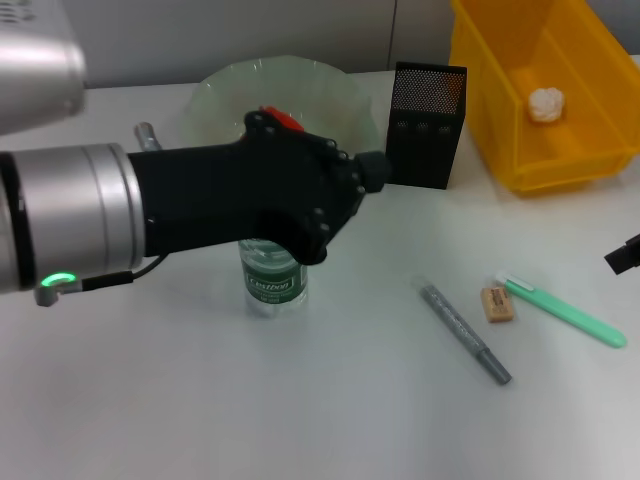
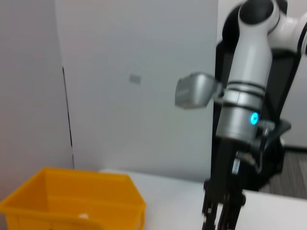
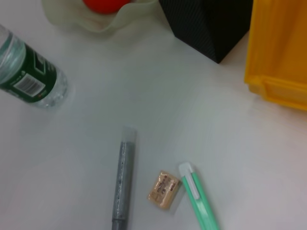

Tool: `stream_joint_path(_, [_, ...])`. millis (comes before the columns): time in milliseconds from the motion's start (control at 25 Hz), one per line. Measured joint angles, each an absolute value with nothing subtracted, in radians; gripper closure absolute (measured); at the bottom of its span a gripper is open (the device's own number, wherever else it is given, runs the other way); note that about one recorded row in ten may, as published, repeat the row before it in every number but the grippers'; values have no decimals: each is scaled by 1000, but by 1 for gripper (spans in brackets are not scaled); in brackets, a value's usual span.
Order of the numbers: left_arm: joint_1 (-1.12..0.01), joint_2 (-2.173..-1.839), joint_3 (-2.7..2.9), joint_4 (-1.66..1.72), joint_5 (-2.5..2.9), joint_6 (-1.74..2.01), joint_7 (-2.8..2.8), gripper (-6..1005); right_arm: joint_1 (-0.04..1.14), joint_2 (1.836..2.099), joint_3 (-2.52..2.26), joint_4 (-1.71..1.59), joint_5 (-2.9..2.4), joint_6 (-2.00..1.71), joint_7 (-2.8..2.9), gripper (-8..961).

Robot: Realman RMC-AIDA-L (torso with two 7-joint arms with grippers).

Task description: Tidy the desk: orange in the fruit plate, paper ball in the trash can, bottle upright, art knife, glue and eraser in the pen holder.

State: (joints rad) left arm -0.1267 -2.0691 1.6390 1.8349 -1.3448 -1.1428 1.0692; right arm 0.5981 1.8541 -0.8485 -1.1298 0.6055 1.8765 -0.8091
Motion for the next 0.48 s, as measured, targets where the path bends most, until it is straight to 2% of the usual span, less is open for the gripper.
stream_joint_path(480, [-101,-2067,1588,1804,-1452,-1171,1184,1000,696,1860,-874,-989,545,1785,-910,482])
